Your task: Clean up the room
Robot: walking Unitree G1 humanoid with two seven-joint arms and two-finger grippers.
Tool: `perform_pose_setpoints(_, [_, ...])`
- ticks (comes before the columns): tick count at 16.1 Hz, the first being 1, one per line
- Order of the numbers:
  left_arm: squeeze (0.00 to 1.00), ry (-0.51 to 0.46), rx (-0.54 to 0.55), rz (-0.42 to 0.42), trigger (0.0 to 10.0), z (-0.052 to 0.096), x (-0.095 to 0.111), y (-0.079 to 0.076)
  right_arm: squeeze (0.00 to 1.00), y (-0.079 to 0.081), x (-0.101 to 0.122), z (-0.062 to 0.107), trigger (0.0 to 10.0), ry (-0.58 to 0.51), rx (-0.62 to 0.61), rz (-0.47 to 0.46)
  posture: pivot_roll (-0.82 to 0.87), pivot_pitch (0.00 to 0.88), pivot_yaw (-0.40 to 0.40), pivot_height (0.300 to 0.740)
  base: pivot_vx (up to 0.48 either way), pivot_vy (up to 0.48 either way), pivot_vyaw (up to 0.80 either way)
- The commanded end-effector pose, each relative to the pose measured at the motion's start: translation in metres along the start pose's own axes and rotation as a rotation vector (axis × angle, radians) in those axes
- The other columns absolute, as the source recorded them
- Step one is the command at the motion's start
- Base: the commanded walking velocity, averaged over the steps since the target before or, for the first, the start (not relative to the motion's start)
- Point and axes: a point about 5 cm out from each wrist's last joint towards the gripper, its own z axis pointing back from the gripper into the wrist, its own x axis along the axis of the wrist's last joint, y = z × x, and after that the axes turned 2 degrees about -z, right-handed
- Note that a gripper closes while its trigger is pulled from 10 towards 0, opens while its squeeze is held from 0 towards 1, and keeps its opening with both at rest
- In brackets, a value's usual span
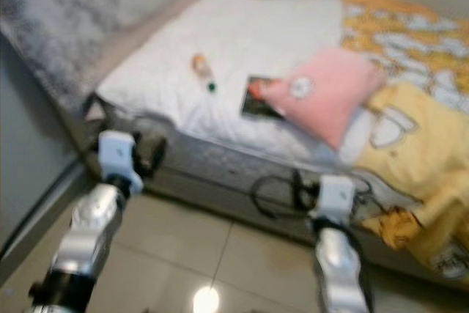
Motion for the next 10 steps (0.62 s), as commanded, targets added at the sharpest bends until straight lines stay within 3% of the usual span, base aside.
perform_pose_setpoints(1, [0.00,0.003,0.064,0.053,10.0,-0.005,0.002,0.006,0.00,0.004,0.011,-0.006,10.0,-0.053,0.019,0.012,0.06,0.000,-0.021,0.740,0.416,0.000,0.00])
perform_pose_setpoints(5, [0.00,-0.007,0.067,0.012,10.0,-0.009,0.006,0.010,0.00,0.003,0.014,-0.012,10.0,-0.061,0.021,0.004,0.06,0.000,-0.025,0.740,0.428,0.076,0.00])
perform_pose_setpoints(6, [0.00,0.053,0.043,-0.101,10.0,-0.012,0.000,0.005,0.00,0.002,0.013,-0.013,10.0,-0.051,0.022,0.006,0.06,0.000,-0.027,0.740,0.000,0.000,0.00])
perform_pose_setpoints(7, [0.28,0.033,0.044,-0.070,10.0,-0.012,0.002,0.004,0.00,0.002,0.013,-0.013,10.0,-0.050,0.022,0.006,0.06,0.000,-0.027,0.740,0.000,0.000,0.00])
perform_pose_setpoints(8, [1.00,0.017,0.024,-0.040,10.0,-0.012,0.004,0.000,0.00,0.003,0.013,-0.013,10.0,-0.048,0.023,0.006,0.06,0.000,-0.027,0.740,0.000,0.000,0.00])
perform_pose_setpoints(10, [1.00,0.038,0.029,-0.019,10.0,-0.012,0.001,-0.001,0.00,0.003,0.013,-0.014,10.0,-0.045,0.023,0.005,0.06,0.000,-0.024,0.740,0.000,0.000,0.00])
